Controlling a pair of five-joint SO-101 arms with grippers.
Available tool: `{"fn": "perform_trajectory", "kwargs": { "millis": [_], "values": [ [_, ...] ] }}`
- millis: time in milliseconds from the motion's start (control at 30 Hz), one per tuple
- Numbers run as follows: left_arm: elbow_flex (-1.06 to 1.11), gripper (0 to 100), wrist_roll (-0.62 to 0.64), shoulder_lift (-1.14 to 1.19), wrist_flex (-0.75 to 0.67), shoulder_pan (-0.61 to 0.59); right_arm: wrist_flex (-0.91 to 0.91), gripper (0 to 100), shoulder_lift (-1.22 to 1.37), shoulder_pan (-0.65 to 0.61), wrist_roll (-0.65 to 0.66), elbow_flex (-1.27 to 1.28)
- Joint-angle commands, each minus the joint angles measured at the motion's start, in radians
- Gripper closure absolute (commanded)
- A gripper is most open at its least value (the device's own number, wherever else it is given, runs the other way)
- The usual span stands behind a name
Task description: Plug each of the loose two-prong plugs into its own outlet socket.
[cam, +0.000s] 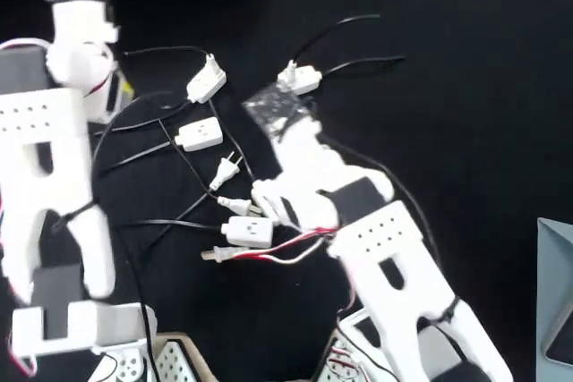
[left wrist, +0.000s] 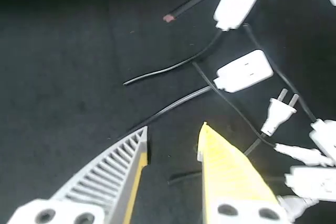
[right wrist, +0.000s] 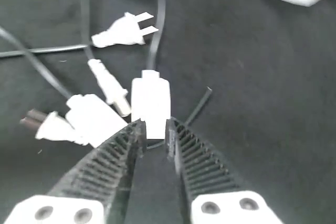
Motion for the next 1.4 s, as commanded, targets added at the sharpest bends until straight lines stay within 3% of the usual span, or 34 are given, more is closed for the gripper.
{"fn": "perform_trajectory", "kwargs": {
  "millis": [0,200,300,567,933,1367],
  "values": [
    [0.232,84,-0.008,-0.160,-0.143,-0.053,0.064,92.3,0.116,-0.055,0.005,-0.153],
    [0.634,84,0.041,-0.434,-0.379,-0.143,0.080,92.2,0.371,-0.103,0.011,-0.292],
    [0.788,84,0.086,-0.540,-0.476,-0.206,0.086,86.9,0.463,-0.135,0.012,-0.338],
    [1.059,84,0.146,-0.674,-0.537,-0.232,0.084,84.3,0.684,-0.184,0.118,-0.458],
    [1.141,84,0.187,-0.692,-0.540,-0.232,0.087,84.3,0.914,-0.184,0.152,-0.619],
    [1.218,84,0.189,-0.692,-0.615,-0.232,0.250,84.5,1.064,-0.206,0.153,-0.739]
  ]
}}
